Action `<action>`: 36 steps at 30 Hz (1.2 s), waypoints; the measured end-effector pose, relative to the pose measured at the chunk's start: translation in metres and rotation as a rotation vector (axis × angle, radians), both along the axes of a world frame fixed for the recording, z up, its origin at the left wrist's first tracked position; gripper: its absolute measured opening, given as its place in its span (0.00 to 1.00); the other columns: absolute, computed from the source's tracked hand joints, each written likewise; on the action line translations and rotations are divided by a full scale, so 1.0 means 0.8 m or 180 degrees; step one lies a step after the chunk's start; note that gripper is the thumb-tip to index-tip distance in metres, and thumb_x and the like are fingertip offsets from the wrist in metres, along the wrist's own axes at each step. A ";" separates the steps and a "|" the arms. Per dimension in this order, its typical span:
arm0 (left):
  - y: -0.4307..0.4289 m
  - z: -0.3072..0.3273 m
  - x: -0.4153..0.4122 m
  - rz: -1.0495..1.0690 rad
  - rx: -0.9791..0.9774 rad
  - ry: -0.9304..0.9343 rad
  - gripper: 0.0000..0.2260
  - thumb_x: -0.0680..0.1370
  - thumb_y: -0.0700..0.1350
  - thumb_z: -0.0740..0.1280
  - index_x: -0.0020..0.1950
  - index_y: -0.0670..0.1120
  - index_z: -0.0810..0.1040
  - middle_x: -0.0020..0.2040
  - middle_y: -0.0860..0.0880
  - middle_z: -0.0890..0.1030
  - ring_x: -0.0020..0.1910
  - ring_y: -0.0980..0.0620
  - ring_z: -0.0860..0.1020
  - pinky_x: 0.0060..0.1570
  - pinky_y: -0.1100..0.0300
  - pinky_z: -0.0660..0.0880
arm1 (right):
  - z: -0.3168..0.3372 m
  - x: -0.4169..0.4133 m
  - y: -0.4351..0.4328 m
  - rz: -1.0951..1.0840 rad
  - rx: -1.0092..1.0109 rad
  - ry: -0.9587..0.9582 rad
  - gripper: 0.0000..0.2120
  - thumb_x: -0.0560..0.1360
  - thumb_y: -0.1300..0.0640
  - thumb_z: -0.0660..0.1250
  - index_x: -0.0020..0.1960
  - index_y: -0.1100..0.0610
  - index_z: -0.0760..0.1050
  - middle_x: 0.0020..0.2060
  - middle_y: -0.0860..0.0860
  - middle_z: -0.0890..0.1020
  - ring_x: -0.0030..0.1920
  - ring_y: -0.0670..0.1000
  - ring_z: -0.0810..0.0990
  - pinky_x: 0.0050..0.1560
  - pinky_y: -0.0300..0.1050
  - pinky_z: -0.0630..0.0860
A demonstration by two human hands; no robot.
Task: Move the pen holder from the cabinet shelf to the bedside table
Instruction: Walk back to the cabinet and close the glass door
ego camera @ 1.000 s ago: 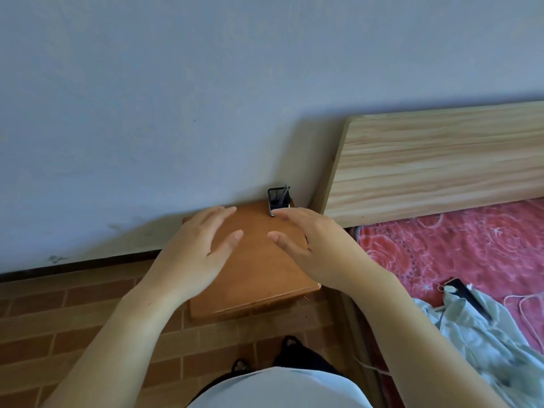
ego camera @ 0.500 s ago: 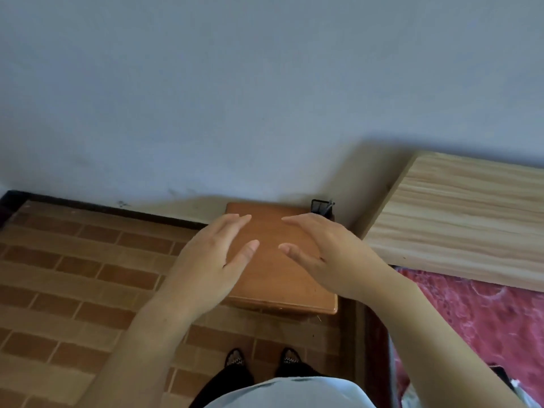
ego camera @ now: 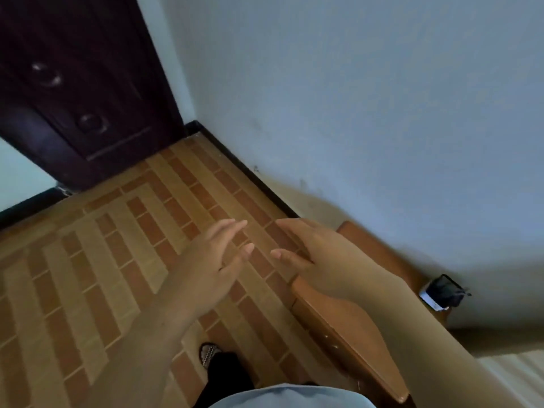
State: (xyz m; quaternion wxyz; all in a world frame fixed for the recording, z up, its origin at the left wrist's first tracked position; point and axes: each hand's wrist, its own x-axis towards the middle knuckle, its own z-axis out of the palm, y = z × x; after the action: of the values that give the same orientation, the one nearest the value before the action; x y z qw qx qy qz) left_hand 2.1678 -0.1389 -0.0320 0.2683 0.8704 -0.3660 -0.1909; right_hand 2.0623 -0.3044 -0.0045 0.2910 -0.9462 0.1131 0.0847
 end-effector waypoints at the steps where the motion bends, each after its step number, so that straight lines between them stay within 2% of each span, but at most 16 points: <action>1: 0.017 0.002 0.019 0.0142 -0.0009 0.0006 0.24 0.75 0.63 0.52 0.71 0.60 0.60 0.73 0.60 0.59 0.70 0.60 0.57 0.67 0.57 0.58 | 0.002 0.028 0.013 0.0108 0.0005 -0.0016 0.27 0.76 0.40 0.56 0.72 0.46 0.56 0.70 0.46 0.65 0.64 0.47 0.70 0.61 0.40 0.67; 3: 0.052 0.007 0.058 0.0368 -0.0003 -0.0053 0.24 0.75 0.63 0.51 0.71 0.60 0.59 0.73 0.60 0.59 0.70 0.60 0.57 0.68 0.55 0.58 | 0.006 0.084 0.044 0.0253 -0.0042 -0.0096 0.28 0.75 0.39 0.56 0.72 0.44 0.54 0.71 0.45 0.64 0.64 0.48 0.71 0.62 0.43 0.68; 6: 0.107 0.016 0.120 0.0589 0.0056 -0.0228 0.24 0.76 0.62 0.51 0.72 0.59 0.59 0.73 0.59 0.59 0.70 0.58 0.58 0.67 0.56 0.59 | 0.010 0.166 0.091 0.0415 -0.0052 -0.0259 0.29 0.74 0.36 0.55 0.72 0.42 0.53 0.72 0.44 0.61 0.68 0.49 0.66 0.67 0.49 0.66; 9: 0.167 0.024 0.176 0.0871 0.0083 -0.0331 0.24 0.76 0.62 0.52 0.71 0.59 0.59 0.73 0.58 0.59 0.70 0.58 0.59 0.67 0.56 0.59 | 0.010 0.241 0.138 0.0693 -0.0028 -0.0360 0.29 0.74 0.36 0.55 0.72 0.43 0.53 0.72 0.43 0.61 0.71 0.47 0.61 0.66 0.45 0.60; 14: 0.259 0.022 0.251 0.1457 0.0278 -0.0522 0.23 0.76 0.63 0.51 0.71 0.60 0.58 0.73 0.59 0.60 0.70 0.59 0.59 0.65 0.59 0.56 | 0.007 0.350 0.212 0.1129 0.0153 -0.0294 0.29 0.74 0.37 0.57 0.72 0.42 0.53 0.72 0.43 0.61 0.71 0.46 0.61 0.67 0.47 0.60; 18: 0.312 0.011 0.310 0.1688 0.0259 -0.0474 0.23 0.76 0.62 0.52 0.71 0.59 0.59 0.72 0.59 0.62 0.62 0.67 0.56 0.62 0.64 0.55 | 0.003 0.429 0.254 0.1428 0.0271 -0.0139 0.29 0.74 0.38 0.57 0.72 0.41 0.52 0.72 0.41 0.61 0.70 0.45 0.62 0.65 0.44 0.59; 23: 0.342 -0.004 0.384 0.1771 0.0119 -0.0350 0.22 0.77 0.60 0.53 0.70 0.58 0.61 0.69 0.62 0.62 0.60 0.71 0.55 0.59 0.68 0.53 | -0.016 0.524 0.281 0.1599 0.0350 -0.0105 0.28 0.75 0.39 0.57 0.72 0.43 0.54 0.71 0.42 0.63 0.69 0.44 0.62 0.63 0.41 0.60; 26: 0.358 -0.011 0.464 0.1945 0.0169 -0.0366 0.22 0.77 0.60 0.53 0.71 0.58 0.60 0.71 0.59 0.62 0.62 0.68 0.56 0.60 0.66 0.55 | -0.028 0.615 0.302 0.1707 0.0326 -0.0133 0.28 0.74 0.38 0.57 0.71 0.43 0.56 0.69 0.42 0.66 0.68 0.44 0.65 0.64 0.44 0.64; 29: 0.373 -0.006 0.544 0.2077 0.0155 -0.0387 0.23 0.77 0.61 0.53 0.71 0.57 0.61 0.71 0.57 0.64 0.67 0.61 0.62 0.63 0.61 0.59 | -0.024 0.707 0.322 0.1909 0.0316 -0.0217 0.26 0.73 0.38 0.56 0.69 0.42 0.59 0.67 0.42 0.69 0.66 0.44 0.68 0.63 0.43 0.67; 33: 0.401 0.008 0.641 0.2305 0.0104 -0.0468 0.25 0.76 0.64 0.51 0.70 0.56 0.63 0.69 0.57 0.67 0.66 0.59 0.66 0.63 0.60 0.64 | -0.005 0.823 0.354 0.2256 0.0162 -0.0314 0.25 0.74 0.39 0.56 0.69 0.43 0.60 0.68 0.42 0.68 0.65 0.44 0.68 0.63 0.43 0.67; 36: 0.426 0.012 0.689 0.2571 0.0032 -0.0567 0.24 0.76 0.61 0.53 0.69 0.54 0.65 0.68 0.56 0.68 0.64 0.57 0.68 0.63 0.58 0.66 | 0.002 0.890 0.388 0.2516 0.0153 -0.0395 0.24 0.75 0.39 0.56 0.69 0.43 0.60 0.67 0.42 0.68 0.64 0.44 0.69 0.60 0.41 0.67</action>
State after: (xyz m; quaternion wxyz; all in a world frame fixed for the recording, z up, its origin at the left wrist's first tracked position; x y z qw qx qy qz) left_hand 2.7188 0.2021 -0.0227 0.2847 0.9585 -0.0158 0.0040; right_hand 2.7747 0.0057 -0.0030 0.2643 -0.9131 -0.2795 0.1354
